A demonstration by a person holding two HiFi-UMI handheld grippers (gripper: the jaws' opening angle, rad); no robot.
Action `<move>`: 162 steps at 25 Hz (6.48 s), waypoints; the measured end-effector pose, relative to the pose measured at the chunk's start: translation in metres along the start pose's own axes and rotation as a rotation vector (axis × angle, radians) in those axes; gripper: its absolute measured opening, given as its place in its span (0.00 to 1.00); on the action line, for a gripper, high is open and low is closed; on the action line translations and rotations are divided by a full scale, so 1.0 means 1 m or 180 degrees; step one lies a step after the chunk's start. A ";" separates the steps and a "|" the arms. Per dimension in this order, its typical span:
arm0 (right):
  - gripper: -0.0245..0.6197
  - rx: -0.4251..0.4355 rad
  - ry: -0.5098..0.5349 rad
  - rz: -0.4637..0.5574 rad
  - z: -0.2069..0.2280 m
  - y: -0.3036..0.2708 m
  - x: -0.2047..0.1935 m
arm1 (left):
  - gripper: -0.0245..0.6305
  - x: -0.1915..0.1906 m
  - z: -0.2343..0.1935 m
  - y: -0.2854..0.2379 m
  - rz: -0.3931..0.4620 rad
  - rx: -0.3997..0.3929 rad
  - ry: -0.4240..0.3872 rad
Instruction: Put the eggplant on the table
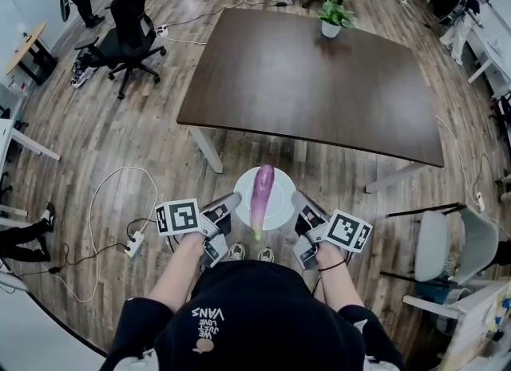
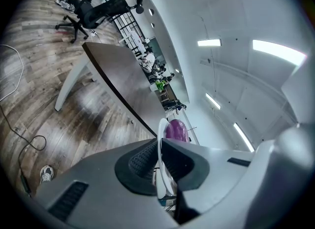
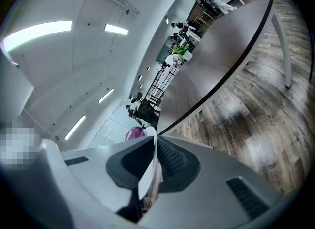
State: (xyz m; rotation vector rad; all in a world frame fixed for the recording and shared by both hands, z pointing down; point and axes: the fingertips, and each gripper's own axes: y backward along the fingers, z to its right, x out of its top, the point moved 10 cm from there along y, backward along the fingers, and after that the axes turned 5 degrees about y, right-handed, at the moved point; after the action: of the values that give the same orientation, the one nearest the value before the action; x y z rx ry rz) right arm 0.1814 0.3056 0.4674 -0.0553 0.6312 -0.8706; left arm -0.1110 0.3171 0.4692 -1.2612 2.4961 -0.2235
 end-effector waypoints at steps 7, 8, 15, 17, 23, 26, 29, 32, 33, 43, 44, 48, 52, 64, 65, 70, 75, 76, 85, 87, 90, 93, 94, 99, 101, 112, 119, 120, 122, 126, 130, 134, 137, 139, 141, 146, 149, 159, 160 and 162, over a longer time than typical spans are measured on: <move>0.09 0.0076 0.0021 -0.0094 0.010 -0.002 0.013 | 0.07 -0.006 0.000 -0.011 0.0093 0.0005 0.0031; 0.09 0.0070 0.0035 -0.0116 0.012 -0.002 0.015 | 0.07 -0.007 0.000 -0.013 0.0110 0.0005 0.0033; 0.09 0.0089 0.0065 -0.0216 0.021 -0.005 0.025 | 0.07 -0.009 0.000 -0.021 0.0187 0.0012 0.0064; 0.09 0.0121 0.0053 -0.0218 0.022 -0.009 0.027 | 0.07 -0.006 -0.001 -0.023 0.0198 0.0016 0.0081; 0.09 -0.0048 0.0073 -0.0222 0.025 -0.027 0.036 | 0.07 0.018 -0.006 -0.030 0.0173 0.0015 0.0060; 0.09 -0.0010 0.0057 -0.0166 0.023 -0.039 0.043 | 0.07 0.035 -0.007 -0.035 0.0134 0.0012 0.0047; 0.09 -0.0067 0.0041 -0.0133 0.020 -0.054 0.050 | 0.07 0.056 -0.009 -0.039 0.0092 0.0000 0.0034; 0.09 -0.0018 0.0007 -0.0062 0.014 -0.072 0.059 | 0.07 0.079 -0.010 -0.044 0.0046 -0.0024 0.0010; 0.09 -0.0053 0.0018 -0.0051 0.013 -0.076 0.062 | 0.07 0.086 -0.010 -0.045 0.0033 -0.0035 0.0006; 0.09 -0.0042 -0.0054 0.0147 0.000 -0.121 0.071 | 0.07 0.143 -0.019 -0.048 -0.0106 -0.0111 -0.0062; 0.09 -0.0025 -0.0064 0.0168 -0.001 -0.124 0.071 | 0.07 0.147 -0.020 -0.048 -0.0119 -0.0115 -0.0068; 0.09 -0.0026 -0.0077 0.0210 -0.002 -0.134 0.075 | 0.07 0.160 -0.022 -0.052 -0.0137 -0.0117 -0.0083; 0.09 -0.0121 -0.0072 0.0162 0.000 -0.140 0.083 | 0.07 0.169 -0.023 -0.057 -0.0154 -0.0112 -0.0049; 0.09 -0.0005 -0.0035 0.0023 0.021 -0.174 0.138 | 0.07 0.201 -0.021 -0.100 -0.0033 -0.0068 0.0026; 0.09 0.0008 -0.0026 0.0005 0.023 -0.178 0.144 | 0.07 0.205 -0.020 -0.105 -0.0011 -0.0068 0.0029; 0.09 0.0082 0.0027 -0.0084 0.037 -0.198 0.178 | 0.07 0.224 -0.017 -0.130 0.0109 -0.0060 0.0037; 0.09 0.0162 0.0092 -0.0180 0.049 -0.215 0.205 | 0.07 0.235 -0.017 -0.149 0.0251 -0.0045 0.0060; 0.09 0.0187 0.0092 -0.0198 0.051 -0.219 0.210 | 0.07 0.237 -0.016 -0.152 0.0277 -0.0038 0.0066; 0.09 0.0159 0.0109 -0.0362 0.067 -0.252 0.243 | 0.07 0.266 -0.021 -0.178 0.0388 0.0036 0.0148; 0.09 0.0132 0.0084 -0.0354 0.072 -0.257 0.248 | 0.07 0.273 -0.022 -0.184 0.0375 0.0023 0.0133; 0.09 0.0127 0.0078 -0.0289 0.074 -0.266 0.256 | 0.07 0.286 -0.025 -0.192 0.0335 -0.0008 0.0113; 0.09 0.0078 0.0045 -0.0249 0.075 -0.275 0.262 | 0.07 0.300 -0.026 -0.200 0.0293 -0.0019 0.0093; 0.09 0.0035 0.0026 -0.0246 0.076 -0.277 0.264 | 0.07 0.305 -0.026 -0.202 0.0277 -0.0014 0.0077; 0.09 -0.0055 0.0038 -0.0229 0.081 -0.298 0.276 | 0.07 0.333 -0.030 -0.214 0.0223 0.0008 0.0030; 0.09 -0.0052 0.0046 -0.0224 0.083 -0.307 0.281 | 0.07 0.342 -0.033 -0.218 0.0209 0.0008 0.0037; 0.09 -0.0006 0.0057 -0.0142 0.092 -0.351 0.306 | 0.07 0.390 -0.047 -0.248 0.0073 0.0024 0.0017; 0.09 -0.0151 0.0023 -0.0144 0.106 -0.373 0.317 | 0.07 0.416 -0.061 -0.269 -0.0033 0.0051 0.0033; 0.09 -0.0143 0.0019 -0.0139 0.107 -0.378 0.318 | 0.07 0.420 -0.064 -0.272 -0.0050 0.0061 0.0033; 0.09 -0.0177 0.0005 -0.0141 0.113 -0.385 0.320 | 0.07 0.427 -0.071 -0.278 -0.0085 0.0082 0.0022; 0.09 -0.0245 0.0001 -0.0178 0.124 -0.399 0.321 | 0.07 0.437 -0.083 -0.288 -0.0142 0.0136 0.0035; 0.09 -0.0268 0.0018 -0.0203 0.132 -0.418 0.321 | 0.07 0.449 -0.098 -0.294 -0.0158 0.0179 0.0084; 0.09 -0.0335 0.0009 -0.0214 0.140 -0.435 0.322 | 0.07 0.462 -0.110 -0.302 -0.0188 0.0214 0.0125; 0.09 -0.0387 0.0002 -0.0247 0.148 -0.444 0.322 | 0.07 0.467 -0.119 -0.308 -0.0235 0.0281 0.0150; 0.09 -0.0420 0.0004 -0.0264 0.154 -0.449 0.322 | 0.08 0.469 -0.124 -0.313 -0.0252 0.0318 0.0166; 0.09 -0.0456 0.0002 -0.0280 0.159 -0.452 0.322 | 0.08 0.471 -0.129 -0.317 -0.0275 0.0339 0.0171; 0.09 -0.0536 0.0017 -0.0323 0.165 -0.455 0.320 | 0.08 0.472 -0.135 -0.324 -0.0362 0.0376 0.0189; 0.09 -0.0556 0.0036 -0.0355 0.165 -0.458 0.316 | 0.08 0.474 -0.139 -0.322 -0.0413 0.0437 0.0175; 0.09 -0.0651 0.0077 -0.0499 0.171 -0.468 0.313 | 0.08 0.475 -0.145 -0.326 -0.0528 0.0747 0.0081; 0.09 -0.0676 0.0109 -0.0521 0.171 -0.469 0.313 | 0.08 0.474 -0.146 -0.327 -0.0538 0.0765 0.0084; 0.09 -0.0730 0.0189 -0.0571 0.171 -0.471 0.313 | 0.08 0.474 -0.148 -0.328 -0.0556 0.0796 0.0102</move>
State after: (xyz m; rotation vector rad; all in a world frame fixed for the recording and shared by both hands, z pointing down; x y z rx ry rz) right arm 0.0945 -0.2650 0.5913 -0.2978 0.7885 -0.9720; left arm -0.1799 -0.2605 0.5945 -1.3763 2.2962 -0.5829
